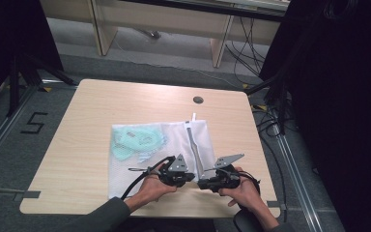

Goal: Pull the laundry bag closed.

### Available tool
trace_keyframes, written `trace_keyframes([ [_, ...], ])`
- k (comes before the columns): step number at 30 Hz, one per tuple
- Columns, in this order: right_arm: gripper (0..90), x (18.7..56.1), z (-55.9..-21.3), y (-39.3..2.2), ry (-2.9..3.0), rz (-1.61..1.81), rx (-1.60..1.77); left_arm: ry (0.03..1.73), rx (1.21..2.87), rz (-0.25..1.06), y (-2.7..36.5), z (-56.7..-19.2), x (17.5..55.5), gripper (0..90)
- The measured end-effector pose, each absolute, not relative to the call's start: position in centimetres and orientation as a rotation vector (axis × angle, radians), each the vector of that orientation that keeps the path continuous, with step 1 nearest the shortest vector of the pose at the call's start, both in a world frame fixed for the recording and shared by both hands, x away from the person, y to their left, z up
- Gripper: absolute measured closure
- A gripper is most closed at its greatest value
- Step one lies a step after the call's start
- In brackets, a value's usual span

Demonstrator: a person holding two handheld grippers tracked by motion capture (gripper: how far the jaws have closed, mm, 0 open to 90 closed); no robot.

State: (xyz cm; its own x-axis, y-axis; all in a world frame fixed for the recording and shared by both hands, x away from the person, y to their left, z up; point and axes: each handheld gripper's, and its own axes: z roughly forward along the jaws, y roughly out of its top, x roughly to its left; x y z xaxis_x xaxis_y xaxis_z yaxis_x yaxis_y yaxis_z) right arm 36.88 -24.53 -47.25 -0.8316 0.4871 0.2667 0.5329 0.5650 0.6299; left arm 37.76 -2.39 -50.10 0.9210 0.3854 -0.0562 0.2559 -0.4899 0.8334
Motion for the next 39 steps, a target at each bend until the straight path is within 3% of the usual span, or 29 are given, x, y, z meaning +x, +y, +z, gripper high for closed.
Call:
trace_keyframes([
  [12, 83.5, 37.3, -46.6, -25.3, -2.805, -1.166, -0.927, 0.458, 2.127, 0.156, -2.4, -50.3, 37.6, 88.4],
  [20, 64.4, 37.5, -46.8, -25.0, -2.944, -1.139, -0.781, 0.442, 2.133, 0.159, -2.5, -50.4, 37.5, 88.5],
  [25, 62.2, 37.4, -46.9, -24.8, -2.949, -1.127, -0.763, 0.436, 2.145, 0.148, -2.6, -50.5, 37.4, 88.4],
  [35, 69.0, 37.4, -47.0, -24.4, -2.986, -1.073, -0.664, 0.427, 2.144, 0.134, -2.8, -50.7, 37.2, 88.4],
  [39, 78.9, 37.3, -47.1, -24.4, -2.983, -1.067, -0.633, 0.425, 2.145, 0.131, -2.8, -50.7, 37.2, 88.4],
])
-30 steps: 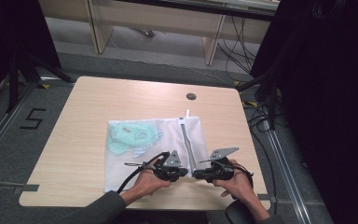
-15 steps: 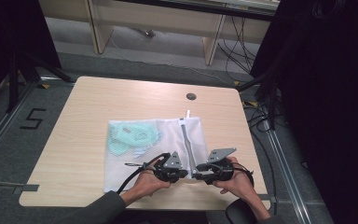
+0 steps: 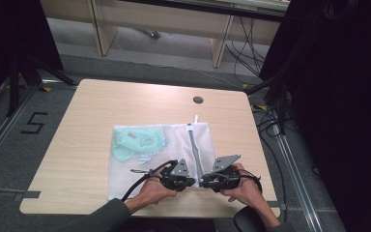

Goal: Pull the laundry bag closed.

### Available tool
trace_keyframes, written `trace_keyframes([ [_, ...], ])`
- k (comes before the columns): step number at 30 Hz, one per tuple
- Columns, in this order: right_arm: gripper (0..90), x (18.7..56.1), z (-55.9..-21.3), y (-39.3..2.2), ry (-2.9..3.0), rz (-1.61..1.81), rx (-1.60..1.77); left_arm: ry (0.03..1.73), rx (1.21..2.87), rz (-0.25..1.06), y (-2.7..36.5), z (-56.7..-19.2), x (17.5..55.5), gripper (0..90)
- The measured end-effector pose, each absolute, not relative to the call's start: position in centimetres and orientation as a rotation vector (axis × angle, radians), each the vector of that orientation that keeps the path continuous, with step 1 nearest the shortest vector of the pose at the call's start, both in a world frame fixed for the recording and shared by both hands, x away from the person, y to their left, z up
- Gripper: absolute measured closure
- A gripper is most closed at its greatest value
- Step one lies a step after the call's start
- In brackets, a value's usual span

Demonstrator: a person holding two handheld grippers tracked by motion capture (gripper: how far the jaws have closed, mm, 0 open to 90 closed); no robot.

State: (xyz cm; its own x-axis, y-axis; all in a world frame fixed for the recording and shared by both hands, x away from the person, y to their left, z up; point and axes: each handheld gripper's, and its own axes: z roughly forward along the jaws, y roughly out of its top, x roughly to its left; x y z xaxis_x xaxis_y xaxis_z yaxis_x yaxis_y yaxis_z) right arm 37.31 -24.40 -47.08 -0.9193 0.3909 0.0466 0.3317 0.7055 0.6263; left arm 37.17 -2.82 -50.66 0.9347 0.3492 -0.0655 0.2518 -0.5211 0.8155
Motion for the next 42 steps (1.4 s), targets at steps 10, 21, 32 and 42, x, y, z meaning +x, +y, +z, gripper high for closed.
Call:
trace_keyframes([
  [10, 86.2, 37.2, -46.9, -24.4, 2.859, 1.004, 0.564, 0.4, 2.163, 0.132, -2.7, -50.7, 37.3, 88.3],
  [21, 86.3, 37.4, -46.5, -24.8, 2.824, 1.07, 0.616, 0.378, 2.194, 0.116, -3.2, -51.2, 36.6, 70.9],
  [32, 86.3, 37.4, -46.1, -24.8, 2.803, 1.124, 0.704, 0.3, 2.209, 0.266, -4.1, -51.1, 35.5, 69.1],
  [42, 86.3, 37.4, -46.1, -24.7, 2.805, 1.134, 0.74, 0.26, 2.23, 0.333, -4.4, -51.1, 35.2, 83.1],
])
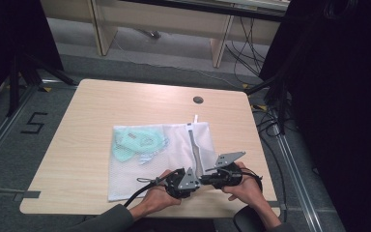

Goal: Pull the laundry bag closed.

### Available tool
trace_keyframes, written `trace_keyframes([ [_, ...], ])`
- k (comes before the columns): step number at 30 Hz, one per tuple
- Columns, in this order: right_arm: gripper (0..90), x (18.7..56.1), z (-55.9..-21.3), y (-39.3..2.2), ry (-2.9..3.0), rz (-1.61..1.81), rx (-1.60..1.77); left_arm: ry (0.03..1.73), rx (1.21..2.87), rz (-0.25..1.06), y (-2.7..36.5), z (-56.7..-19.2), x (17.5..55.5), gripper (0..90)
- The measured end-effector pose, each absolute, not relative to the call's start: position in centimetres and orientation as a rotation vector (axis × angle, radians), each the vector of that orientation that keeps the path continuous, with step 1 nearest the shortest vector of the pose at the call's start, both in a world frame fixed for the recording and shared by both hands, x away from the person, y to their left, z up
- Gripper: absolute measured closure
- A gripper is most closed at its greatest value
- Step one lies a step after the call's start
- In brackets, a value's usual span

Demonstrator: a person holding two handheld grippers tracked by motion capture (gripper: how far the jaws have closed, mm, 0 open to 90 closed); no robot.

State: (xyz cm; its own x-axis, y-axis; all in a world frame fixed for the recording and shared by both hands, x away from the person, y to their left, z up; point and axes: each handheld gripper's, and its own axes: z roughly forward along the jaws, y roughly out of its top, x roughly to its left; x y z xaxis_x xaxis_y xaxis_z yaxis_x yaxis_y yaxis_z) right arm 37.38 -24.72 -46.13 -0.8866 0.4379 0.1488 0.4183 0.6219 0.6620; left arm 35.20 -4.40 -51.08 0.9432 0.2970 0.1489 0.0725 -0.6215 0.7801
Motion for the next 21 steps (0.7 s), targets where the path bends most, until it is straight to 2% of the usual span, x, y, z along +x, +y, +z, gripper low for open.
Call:
trace_keyframes([
  [4, 86.3, 37.57, -46.2, -24.86, 2.811, 1.128, 0.719, 0.242, 2.24, 0.346, -4.3, -51.01, 35.15, 87.9],
  [21, 86.3, 38.1, -46.83, -25.08, 2.838, 1.122, 0.738, 0.223, 2.244, 0.338, -4.33, -51.31, 34.74, 88.2],
])
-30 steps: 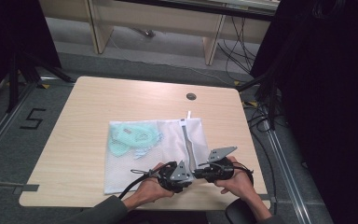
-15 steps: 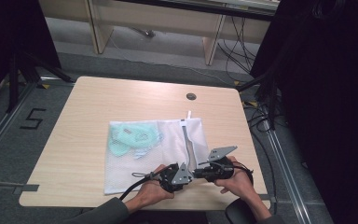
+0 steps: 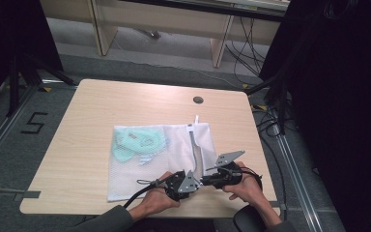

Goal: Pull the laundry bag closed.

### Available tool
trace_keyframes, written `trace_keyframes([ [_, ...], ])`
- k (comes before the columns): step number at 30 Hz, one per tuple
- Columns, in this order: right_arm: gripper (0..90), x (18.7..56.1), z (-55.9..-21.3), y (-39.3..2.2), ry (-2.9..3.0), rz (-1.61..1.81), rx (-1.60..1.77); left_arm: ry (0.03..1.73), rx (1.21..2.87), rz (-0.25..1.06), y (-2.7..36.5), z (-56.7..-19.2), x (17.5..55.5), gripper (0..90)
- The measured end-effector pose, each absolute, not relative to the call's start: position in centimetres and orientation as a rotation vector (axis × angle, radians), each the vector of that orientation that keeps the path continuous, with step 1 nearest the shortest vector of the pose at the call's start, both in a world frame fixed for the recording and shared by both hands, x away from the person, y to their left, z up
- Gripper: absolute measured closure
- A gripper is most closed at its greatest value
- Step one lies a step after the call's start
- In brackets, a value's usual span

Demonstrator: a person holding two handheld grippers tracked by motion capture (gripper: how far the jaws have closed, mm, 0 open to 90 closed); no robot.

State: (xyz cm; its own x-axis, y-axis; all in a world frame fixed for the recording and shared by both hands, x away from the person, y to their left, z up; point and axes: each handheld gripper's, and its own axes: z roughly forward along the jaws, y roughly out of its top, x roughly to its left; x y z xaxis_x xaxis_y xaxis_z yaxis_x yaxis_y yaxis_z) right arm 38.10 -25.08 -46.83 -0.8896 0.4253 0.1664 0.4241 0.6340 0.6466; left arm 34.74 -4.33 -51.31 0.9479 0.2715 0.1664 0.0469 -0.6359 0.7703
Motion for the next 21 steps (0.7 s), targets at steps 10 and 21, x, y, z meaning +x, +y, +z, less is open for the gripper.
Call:
trace_keyframes([
  [10, 86.3, 38.12, -46.9, -24.96, 2.847, 1.139, 0.752, 0.241, 2.219, 0.344, -4.47, -51.38, 34.84, 85.4],
  [21, 86.3, 38.24, -47.07, -24.9, 2.858, 1.139, 0.757, 0.144, 2.234, 0.395, -4.49, -51.42, 34.63, 88.3],
])
